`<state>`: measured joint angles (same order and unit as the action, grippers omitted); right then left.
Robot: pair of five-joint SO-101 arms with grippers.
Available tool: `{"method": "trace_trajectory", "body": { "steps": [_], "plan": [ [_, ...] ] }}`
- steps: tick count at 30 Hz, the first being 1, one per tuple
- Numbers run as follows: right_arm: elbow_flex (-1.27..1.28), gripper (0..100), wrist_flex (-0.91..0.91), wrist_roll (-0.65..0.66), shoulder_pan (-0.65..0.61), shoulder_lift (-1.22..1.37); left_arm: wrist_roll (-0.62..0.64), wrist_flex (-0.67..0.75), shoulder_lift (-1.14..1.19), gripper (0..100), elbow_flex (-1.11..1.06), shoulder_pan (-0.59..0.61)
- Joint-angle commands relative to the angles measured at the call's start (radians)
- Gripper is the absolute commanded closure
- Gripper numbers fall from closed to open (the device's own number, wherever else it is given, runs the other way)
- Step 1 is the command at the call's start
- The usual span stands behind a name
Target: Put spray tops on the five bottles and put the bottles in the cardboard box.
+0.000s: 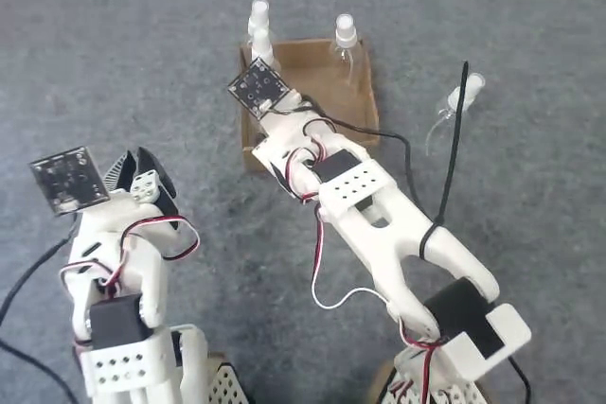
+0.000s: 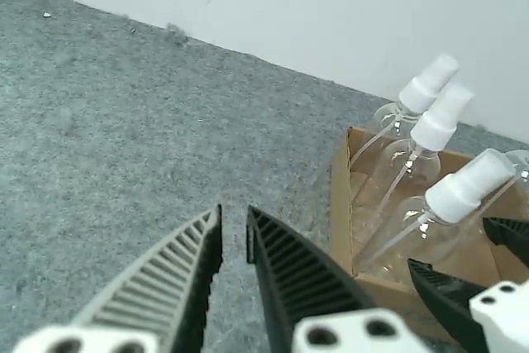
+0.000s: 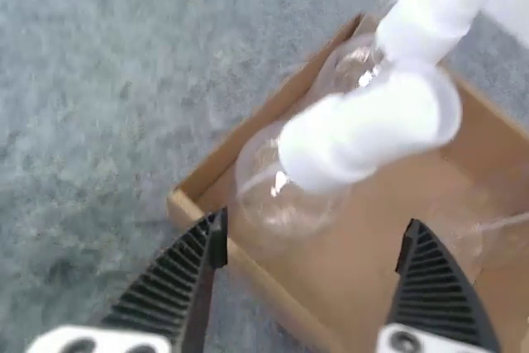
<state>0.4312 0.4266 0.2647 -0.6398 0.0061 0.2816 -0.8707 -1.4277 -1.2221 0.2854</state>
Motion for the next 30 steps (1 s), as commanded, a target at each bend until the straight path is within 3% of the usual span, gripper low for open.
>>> {"method": "trace_trajectory", "body": {
  "steps": [1, 24, 30],
  "plan": [
    [-0.064, 72.8, 0.041, 0.005, 0.005, -0.116, 0.008, 0.031, -0.015, 95, 0.004, 0.002],
    [-0.066, 73.1, 0.536, 0.005, 0.016, -0.493, 0.006, 0.032, -0.015, 95, 0.004, 0.002],
    [-0.064, 73.1, 0.676, -0.009, 0.07, -0.607, 0.006, 0.032, -0.015, 95, 0.004, 0.002]
  ]
}}
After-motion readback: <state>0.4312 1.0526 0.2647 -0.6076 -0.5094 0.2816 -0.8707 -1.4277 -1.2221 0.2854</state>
